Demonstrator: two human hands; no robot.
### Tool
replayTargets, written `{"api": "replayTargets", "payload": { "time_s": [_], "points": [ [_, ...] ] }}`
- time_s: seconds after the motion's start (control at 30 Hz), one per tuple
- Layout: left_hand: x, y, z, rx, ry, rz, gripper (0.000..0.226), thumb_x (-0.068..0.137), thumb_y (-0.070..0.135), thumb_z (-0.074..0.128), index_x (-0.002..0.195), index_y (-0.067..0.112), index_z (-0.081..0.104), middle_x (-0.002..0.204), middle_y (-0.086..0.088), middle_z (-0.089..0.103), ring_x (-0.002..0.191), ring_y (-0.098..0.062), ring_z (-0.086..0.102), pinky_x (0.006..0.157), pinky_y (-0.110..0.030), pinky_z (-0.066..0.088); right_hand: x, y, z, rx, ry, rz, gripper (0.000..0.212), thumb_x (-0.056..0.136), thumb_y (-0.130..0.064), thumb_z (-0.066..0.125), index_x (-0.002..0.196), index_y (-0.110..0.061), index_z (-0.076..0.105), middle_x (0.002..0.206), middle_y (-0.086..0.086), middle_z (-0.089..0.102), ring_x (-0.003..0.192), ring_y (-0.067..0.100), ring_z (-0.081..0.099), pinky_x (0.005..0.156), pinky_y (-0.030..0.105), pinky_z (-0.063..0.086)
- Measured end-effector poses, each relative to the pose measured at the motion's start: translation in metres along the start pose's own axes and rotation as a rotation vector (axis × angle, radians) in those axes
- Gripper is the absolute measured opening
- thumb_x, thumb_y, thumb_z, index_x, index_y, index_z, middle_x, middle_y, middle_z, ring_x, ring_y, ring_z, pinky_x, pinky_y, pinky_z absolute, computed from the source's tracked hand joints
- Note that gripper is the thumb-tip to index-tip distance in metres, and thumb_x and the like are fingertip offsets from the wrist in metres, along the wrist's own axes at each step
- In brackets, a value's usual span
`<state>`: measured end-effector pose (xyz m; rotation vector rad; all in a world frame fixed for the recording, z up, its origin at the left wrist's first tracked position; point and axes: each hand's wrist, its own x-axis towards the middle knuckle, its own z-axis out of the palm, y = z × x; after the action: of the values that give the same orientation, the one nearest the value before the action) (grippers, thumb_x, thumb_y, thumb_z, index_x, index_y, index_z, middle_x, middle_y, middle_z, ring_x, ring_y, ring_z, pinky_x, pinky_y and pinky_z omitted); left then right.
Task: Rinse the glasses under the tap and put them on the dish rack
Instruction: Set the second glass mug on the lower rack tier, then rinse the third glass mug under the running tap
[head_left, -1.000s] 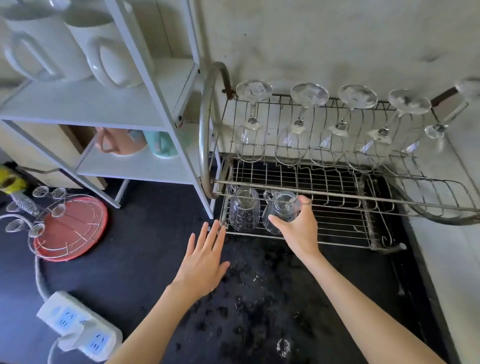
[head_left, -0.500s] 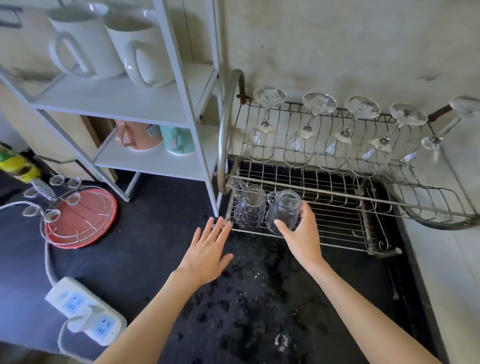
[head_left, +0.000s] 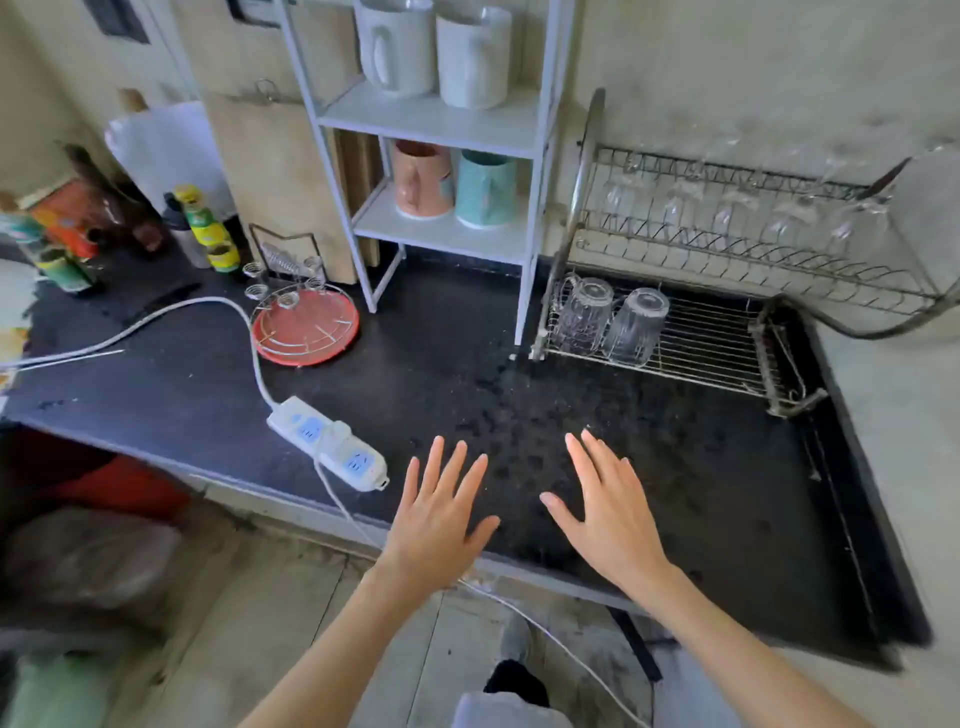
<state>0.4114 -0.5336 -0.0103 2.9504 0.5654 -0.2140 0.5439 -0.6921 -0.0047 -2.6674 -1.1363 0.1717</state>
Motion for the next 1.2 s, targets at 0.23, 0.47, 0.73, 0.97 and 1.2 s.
{"api": "replayTargets", "payload": {
  "time_s": [0.23,0.47,0.73,0.97,1.2],
  "points": [
    [-0.158,-0.058,0.009,-0.065,0.078,-0.209,0.063,0.084,0.055,0.033,0.129,0.015,0.052,0.134,-0.012,0.054,0.126,-0.041,0.044,0.095,-0.057,0.038,-0.080,-0.116,0.034,0.053,-0.127,-0.210,0.079,0.087,-0.068,0.020,0.143,-0.014,0.037,0.147,0.009,0.039,0.135,0.027,0.038,0.108,0.048,0.031],
    [-0.272,-0.126,0.018,-0.138,0.107,-0.512,0.062,0.083,0.052,0.036,0.133,0.016,0.043,0.136,-0.012,0.051,0.128,-0.042,0.042,0.093,-0.059,0.040,-0.100,-0.232,0.062,0.059,-0.257,-0.548,0.095,0.077,-0.078,-0.005,0.149,-0.022,0.018,0.156,0.004,0.019,0.144,0.021,0.018,0.115,0.043,0.012],
    [-0.347,-0.246,0.009,-0.105,0.203,-0.822,0.070,0.088,0.063,0.023,0.140,0.019,0.039,0.146,-0.011,0.039,0.137,-0.038,0.027,0.105,-0.057,0.024,-0.035,-0.396,0.087,0.126,-0.237,-0.785,0.085,0.079,-0.069,0.012,0.149,-0.022,0.017,0.157,0.003,0.015,0.146,0.019,0.009,0.116,0.038,-0.001],
    [-0.351,-0.369,-0.025,-0.110,0.298,-1.021,0.087,0.074,0.077,-0.003,0.148,0.031,0.003,0.158,0.000,-0.002,0.140,-0.022,-0.020,0.110,-0.040,-0.015,0.047,-0.533,0.102,0.144,-0.206,-0.925,0.083,0.081,-0.068,0.016,0.149,-0.021,0.019,0.156,0.003,0.019,0.145,0.019,0.014,0.117,0.040,0.004],
    [-0.332,-0.456,-0.049,-0.174,0.312,-1.075,0.099,0.063,0.079,-0.023,0.148,0.033,-0.003,0.157,-0.001,-0.008,0.139,-0.024,-0.023,0.113,-0.044,-0.011,0.115,-0.638,0.110,0.098,-0.194,-1.021,0.077,0.086,-0.064,0.024,0.149,-0.021,0.015,0.157,0.001,0.017,0.145,0.017,0.010,0.118,0.041,0.003]
  ]
}}
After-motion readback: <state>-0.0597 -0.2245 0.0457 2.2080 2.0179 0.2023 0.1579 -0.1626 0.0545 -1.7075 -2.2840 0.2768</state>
